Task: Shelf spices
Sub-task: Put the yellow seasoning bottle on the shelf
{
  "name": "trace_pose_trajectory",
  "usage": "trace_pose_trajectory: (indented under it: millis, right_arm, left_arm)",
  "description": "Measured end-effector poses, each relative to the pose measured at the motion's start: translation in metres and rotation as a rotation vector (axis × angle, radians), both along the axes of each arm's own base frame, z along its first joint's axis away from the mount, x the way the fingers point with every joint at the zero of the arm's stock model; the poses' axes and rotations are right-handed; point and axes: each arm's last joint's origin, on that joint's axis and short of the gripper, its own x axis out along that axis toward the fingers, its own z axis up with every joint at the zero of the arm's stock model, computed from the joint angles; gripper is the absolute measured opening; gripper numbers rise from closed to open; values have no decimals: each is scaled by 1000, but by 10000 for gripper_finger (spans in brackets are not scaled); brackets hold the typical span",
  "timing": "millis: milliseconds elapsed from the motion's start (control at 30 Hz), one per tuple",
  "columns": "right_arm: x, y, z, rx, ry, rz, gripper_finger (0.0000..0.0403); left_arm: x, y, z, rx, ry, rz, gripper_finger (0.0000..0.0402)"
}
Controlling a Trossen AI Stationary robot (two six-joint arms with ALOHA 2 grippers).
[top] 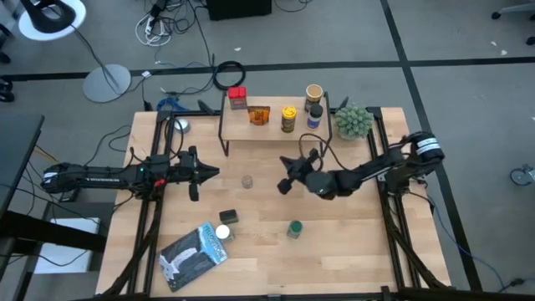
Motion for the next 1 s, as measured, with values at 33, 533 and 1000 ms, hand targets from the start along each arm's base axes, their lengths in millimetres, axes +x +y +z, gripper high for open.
trace_pose_trajectory:
  millis: [33,533,1000]
  right_arm:
    - [-2,-2,1,-17,-40,-16,1]
    - [24,-7,33,-101,76,-299,0]
    - [44,-21,58,-400,735,-370,0]
  left_arm:
    - [0,0,0,0,1,0,48]
    - [0,1,0,5,1,39,48]
    - [0,1,-1,4,6,39,48]
